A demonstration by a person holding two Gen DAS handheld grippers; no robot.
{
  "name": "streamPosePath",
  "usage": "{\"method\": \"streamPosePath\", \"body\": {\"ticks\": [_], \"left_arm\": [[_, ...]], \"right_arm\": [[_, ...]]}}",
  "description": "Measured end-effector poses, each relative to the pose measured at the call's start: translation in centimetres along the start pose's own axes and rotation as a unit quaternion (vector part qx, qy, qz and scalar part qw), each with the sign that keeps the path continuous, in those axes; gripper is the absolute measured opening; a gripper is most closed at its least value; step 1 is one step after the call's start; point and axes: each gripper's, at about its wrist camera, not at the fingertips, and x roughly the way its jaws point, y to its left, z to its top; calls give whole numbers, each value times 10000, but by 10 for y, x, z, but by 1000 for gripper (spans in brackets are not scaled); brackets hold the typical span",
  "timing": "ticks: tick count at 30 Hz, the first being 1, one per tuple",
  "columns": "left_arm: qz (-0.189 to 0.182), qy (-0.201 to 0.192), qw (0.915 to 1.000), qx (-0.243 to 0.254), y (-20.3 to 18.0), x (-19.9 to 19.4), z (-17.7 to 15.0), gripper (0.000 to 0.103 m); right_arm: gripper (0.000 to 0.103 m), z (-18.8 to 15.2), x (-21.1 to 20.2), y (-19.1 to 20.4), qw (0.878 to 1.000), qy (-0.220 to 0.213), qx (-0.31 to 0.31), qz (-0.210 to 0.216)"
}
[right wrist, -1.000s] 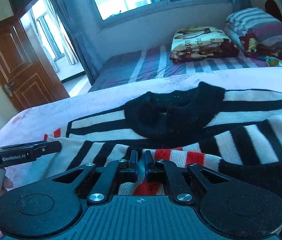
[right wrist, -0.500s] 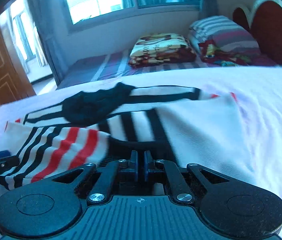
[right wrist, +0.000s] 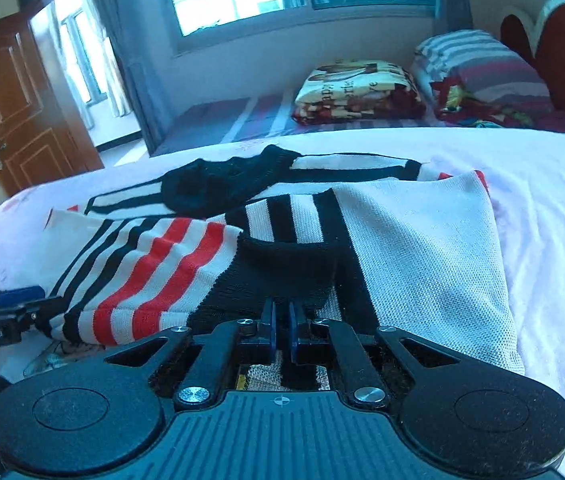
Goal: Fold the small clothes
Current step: 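Grasp the striped sweater hem with both grippers, then lift the hem with both grippers and carry it toward the black collar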
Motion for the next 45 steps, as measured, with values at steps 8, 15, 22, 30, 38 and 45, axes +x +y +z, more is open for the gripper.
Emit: {"method": "streamPosePath", "body": {"ticks": [8, 15, 22, 30, 38, 45], "left_arm": [[420, 91, 9990, 91, -13, -5, -4, 59], [649, 177, 9976, 176, -19, -7, -1, 59], [601, 271, 9976, 231, -22, -9, 0, 44], [584, 181, 9978, 243, -23, -41, -1, 64], [269, 253, 9992, -132, 13, -140, -73, 66], [-778, 800, 9850, -1317, 49, -211, -154, 62]], "right_arm": [[6, -5, 0, -1, 9991, 121, -381, 102], [6, 4, 3, 0, 9980, 401, -468, 102], [6, 12, 5, 3, 9979, 612, -190, -59], [62, 3, -24, 9, 9974, 622, -275, -255], [70, -52, -128, -9, 9996, 236, -129, -44], [49, -134, -222, -46, 9934, 374, 1066, 209]]}}
